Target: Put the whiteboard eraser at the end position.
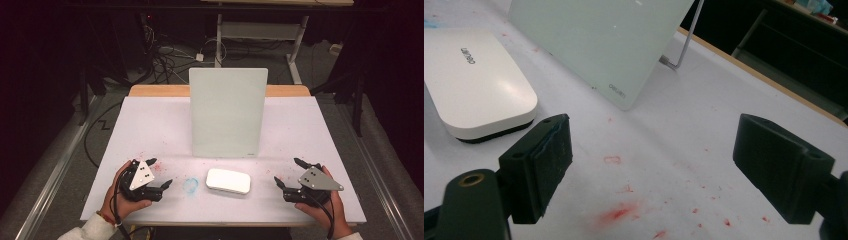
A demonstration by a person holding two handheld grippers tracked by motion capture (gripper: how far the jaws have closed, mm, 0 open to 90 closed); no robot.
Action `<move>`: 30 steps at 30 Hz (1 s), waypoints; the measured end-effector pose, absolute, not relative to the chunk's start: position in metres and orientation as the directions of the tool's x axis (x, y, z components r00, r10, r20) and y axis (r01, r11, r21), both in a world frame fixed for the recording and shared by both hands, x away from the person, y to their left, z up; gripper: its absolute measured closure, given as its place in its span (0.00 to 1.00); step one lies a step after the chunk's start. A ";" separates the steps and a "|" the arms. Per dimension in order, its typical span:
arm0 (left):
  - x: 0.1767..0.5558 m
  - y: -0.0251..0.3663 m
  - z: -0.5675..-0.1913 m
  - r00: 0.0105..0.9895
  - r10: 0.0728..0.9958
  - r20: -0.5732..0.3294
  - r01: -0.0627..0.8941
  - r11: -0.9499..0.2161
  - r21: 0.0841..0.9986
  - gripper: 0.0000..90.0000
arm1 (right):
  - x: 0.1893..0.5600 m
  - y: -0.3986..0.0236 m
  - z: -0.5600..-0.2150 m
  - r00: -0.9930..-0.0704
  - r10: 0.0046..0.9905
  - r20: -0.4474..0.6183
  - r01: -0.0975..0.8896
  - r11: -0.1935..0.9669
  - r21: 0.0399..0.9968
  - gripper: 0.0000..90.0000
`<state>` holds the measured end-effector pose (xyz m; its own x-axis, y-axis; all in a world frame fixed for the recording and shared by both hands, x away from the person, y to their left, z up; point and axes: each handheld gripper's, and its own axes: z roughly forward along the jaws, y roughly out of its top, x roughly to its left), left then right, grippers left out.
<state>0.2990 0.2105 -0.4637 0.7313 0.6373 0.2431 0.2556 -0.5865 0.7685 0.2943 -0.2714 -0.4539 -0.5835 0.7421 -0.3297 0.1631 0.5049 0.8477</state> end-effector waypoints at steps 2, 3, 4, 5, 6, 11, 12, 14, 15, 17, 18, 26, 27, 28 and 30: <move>0.298 0.210 -0.464 0.732 0.635 0.245 0.252 -0.587 0.769 0.19 | 0.293 -0.270 -0.453 -0.583 0.743 -0.329 0.165 0.504 0.848 0.19; 0.298 0.210 -0.464 0.733 0.635 0.244 0.252 -0.586 0.770 0.19 | 0.293 -0.270 -0.453 -0.585 0.743 -0.324 0.164 0.500 0.850 0.19; 0.299 0.210 -0.464 0.735 0.633 0.243 0.252 -0.588 0.769 0.19 | 0.293 -0.270 -0.453 -0.585 0.742 -0.327 0.163 0.503 0.849 0.19; 0.299 0.209 -0.464 0.737 0.631 0.244 0.253 -0.591 0.766 0.19 | 0.293 -0.269 -0.452 -0.583 0.743 -0.329 0.163 0.503 0.849 0.19; 0.299 0.209 -0.465 0.738 0.629 0.244 0.254 -0.594 0.763 0.19 | 0.293 -0.269 -0.452 -0.584 0.743 -0.326 0.164 0.501 0.850 0.19; 0.301 0.209 -0.466 0.741 0.627 0.238 0.259 -0.595 0.761 0.19 | 0.295 -0.268 -0.454 -0.592 0.737 -0.327 0.166 0.508 0.845 0.19; 0.301 0.208 -0.465 0.741 0.628 0.239 0.259 -0.595 0.761 0.19 | 0.295 -0.268 -0.454 -0.592 0.736 -0.329 0.165 0.510 0.844 0.19; 0.301 0.208 -0.465 0.740 0.629 0.239 0.259 -0.595 0.761 0.19 | 0.295 -0.268 -0.454 -0.589 0.738 -0.331 0.168 0.512 0.842 0.19; 0.300 0.207 -0.465 0.741 0.628 0.238 0.259 -0.594 0.762 0.19 | 0.295 -0.269 -0.454 -0.589 0.738 -0.331 0.168 0.512 0.842 0.19; 0.300 0.207 -0.465 0.740 0.628 0.241 0.258 -0.596 0.760 0.19 | 0.295 -0.269 -0.453 -0.586 0.738 -0.334 0.167 0.513 0.842 0.19; 0.300 0.207 -0.465 0.738 0.630 0.239 0.260 -0.593 0.762 0.19 | 0.295 -0.269 -0.453 -0.582 0.741 -0.335 0.167 0.512 0.842 0.19; 0.300 0.209 -0.465 0.735 0.637 0.234 0.265 -0.588 0.764 0.19 | 0.296 -0.269 -0.452 -0.578 0.741 -0.342 0.161 0.514 0.843 0.19; 0.300 0.209 -0.465 0.734 0.637 0.235 0.266 -0.588 0.764 0.19 | 0.296 -0.269 -0.452 -0.579 0.741 -0.340 0.161 0.513 0.843 0.19; 0.300 0.209 -0.465 0.734 0.637 0.236 0.266 -0.590 0.762 0.19 | 0.296 -0.269 -0.452 -0.579 0.741 -0.341 0.162 0.514 0.842 0.19; 0.300 0.209 -0.465 0.733 0.637 0.236 0.267 -0.590 0.762 0.19 | 0.296 -0.268 -0.453 -0.581 0.737 -0.345 0.159 0.519 0.840 0.19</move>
<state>0.3000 0.2088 -0.4651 0.7334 0.6373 0.2364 0.2668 -0.5897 0.7623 0.2961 -0.2684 -0.4526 -0.5807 0.7373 -0.3451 0.1594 0.5187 0.8400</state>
